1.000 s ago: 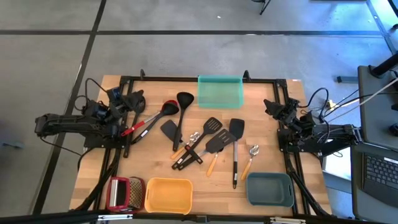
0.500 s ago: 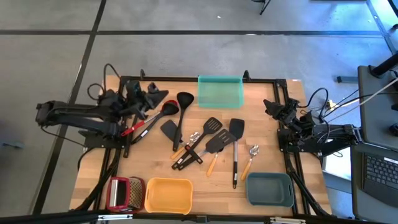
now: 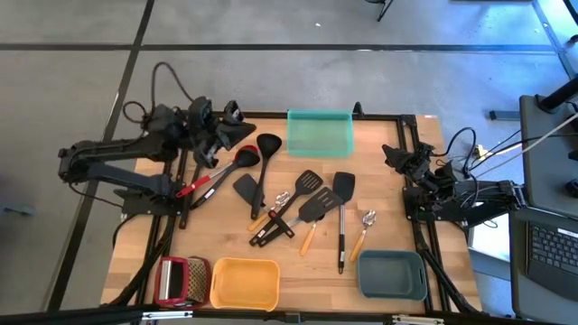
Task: Pick & Place Kitchen Items
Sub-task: Put the black serving spoon into the blue bin
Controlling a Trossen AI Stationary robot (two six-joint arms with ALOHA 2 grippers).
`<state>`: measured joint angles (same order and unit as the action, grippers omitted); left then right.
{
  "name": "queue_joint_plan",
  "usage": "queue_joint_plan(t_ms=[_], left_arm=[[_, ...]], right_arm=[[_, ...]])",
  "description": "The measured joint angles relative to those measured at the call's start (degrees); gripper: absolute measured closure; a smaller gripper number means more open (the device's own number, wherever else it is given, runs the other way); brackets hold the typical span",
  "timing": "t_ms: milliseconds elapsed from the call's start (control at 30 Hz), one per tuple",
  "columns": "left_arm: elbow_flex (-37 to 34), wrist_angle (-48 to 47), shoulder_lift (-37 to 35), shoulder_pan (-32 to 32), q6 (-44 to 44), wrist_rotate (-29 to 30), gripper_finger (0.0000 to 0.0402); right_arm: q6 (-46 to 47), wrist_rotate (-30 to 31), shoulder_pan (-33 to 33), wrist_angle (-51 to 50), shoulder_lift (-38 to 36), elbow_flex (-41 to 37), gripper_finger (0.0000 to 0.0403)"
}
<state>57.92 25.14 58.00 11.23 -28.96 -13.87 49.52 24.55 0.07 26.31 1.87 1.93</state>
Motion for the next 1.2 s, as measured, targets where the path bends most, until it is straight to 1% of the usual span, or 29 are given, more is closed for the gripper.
queue_joint_plan(t_ms=[100, 300, 400, 600, 700, 733, 800, 867, 1000, 1133, 1200], left_arm=[[2.3, -12.7, -0.6, 1.8, 0.4, -2.7, 0.0398], [2.8, -37.6, -1.1, 2.2, 3.9, -1.4, 0.0398], [2.8, -51.1, -0.8, 2.2, 5.8, 0.9, 0.0398], [2.7, -78.7, -0.2, 2.2, 5.9, 9.6, 0.0398], [1.3, -90.3, 0.7, 2.2, 5.6, 11.2, 0.0398], [0.7, -92.8, 1.0, 2.2, 5.1, 11.5, 0.0397], [-1.7, -95.6, 1.4, 2.2, 3.7, 12.4, 0.0397], [-5.1, -96.2, 1.5, 2.2, 2.8, 12.7, 0.0397], [-12.8, -93.3, 1.5, 2.2, 0.0, 12.5, 0.0397], [-20.7, -86.3, 1.5, 2.2, -1.4, 8.2, 0.0397], [-23.2, -84.0, 1.5, 2.2, -1.8, 6.9, 0.0397]], right_arm=[[0.0, -0.2, 0.0, -0.2, 0.0, 0.0, 0.0402], [0.2, -0.2, 0.0, -0.5, 0.0, 0.0, 0.0402], [0.2, -0.2, 0.0, -0.5, 0.0, 0.0, 0.0402], [0.2, -0.2, 0.0, -1.0, 0.0, 0.0, 0.0402], [0.2, -0.2, 0.0, -1.3, 0.0, 0.0, 0.0402], [0.2, -0.2, 0.0, -1.6, 0.0, 0.0, 0.0402], [0.2, -0.2, 0.0, -2.1, 0.0, 0.0, 0.0402], [0.2, -0.1, 0.0, -2.4, 0.0, 0.0, 0.0402], [0.2, 0.8, 0.0, -2.5, 0.0, 0.0, 0.0402], [0.2, 0.8, 0.0, -2.5, 0.0, 0.0, 0.0402], [0.2, 0.8, 0.0, -2.6, 0.0, 0.0, 0.0402]])
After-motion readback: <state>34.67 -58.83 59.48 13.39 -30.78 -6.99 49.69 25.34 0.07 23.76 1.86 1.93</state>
